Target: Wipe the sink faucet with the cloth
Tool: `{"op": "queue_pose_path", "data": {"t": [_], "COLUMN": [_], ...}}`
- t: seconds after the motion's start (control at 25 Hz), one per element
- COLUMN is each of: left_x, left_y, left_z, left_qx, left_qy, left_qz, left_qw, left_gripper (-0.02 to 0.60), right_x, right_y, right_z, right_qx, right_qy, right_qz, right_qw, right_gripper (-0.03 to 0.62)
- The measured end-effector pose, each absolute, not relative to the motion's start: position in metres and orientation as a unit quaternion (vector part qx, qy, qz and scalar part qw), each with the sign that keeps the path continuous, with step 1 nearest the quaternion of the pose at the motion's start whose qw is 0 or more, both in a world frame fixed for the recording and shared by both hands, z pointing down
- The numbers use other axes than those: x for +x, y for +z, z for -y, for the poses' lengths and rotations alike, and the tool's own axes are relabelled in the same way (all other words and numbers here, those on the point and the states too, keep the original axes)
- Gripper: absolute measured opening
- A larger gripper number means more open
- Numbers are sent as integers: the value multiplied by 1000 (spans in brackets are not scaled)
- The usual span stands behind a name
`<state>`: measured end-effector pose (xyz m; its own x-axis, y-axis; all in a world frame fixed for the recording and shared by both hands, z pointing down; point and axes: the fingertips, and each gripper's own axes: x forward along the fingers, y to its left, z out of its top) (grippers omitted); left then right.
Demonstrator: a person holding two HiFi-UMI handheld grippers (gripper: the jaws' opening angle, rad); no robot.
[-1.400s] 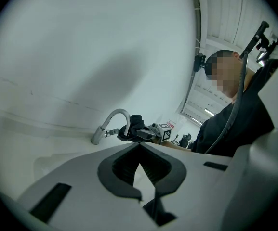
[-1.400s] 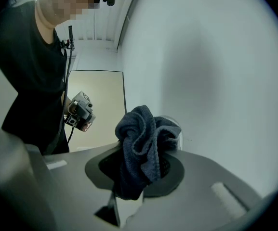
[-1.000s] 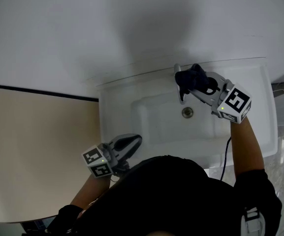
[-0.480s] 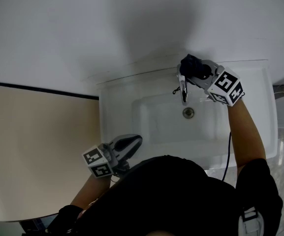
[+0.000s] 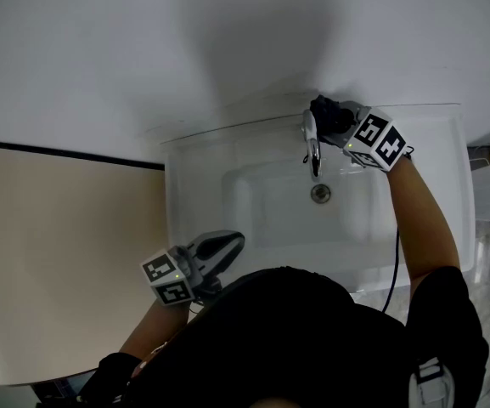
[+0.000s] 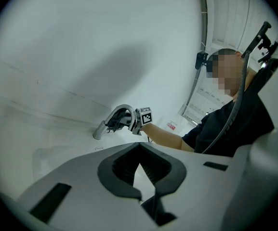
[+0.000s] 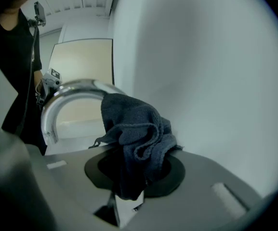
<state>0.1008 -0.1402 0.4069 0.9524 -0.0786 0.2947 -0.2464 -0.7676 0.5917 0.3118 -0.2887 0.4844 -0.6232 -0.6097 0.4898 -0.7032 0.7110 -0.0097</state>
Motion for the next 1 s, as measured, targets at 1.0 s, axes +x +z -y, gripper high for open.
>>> {"op": "queue_pose_path", "data": {"t": [1.0], "left_x": [84], "left_y": [402], "left_z": [142], "left_qx": [932], "left_qy": [103], "left_qz": [97], "left_qw": [332], "left_gripper": [-2], "right_x": [310], "right_y": [503], "right_z": [252], "right_qx": [561], "right_qy": [148], "right_qz": [784], "right_qw": [222], "right_gripper": [83]}}
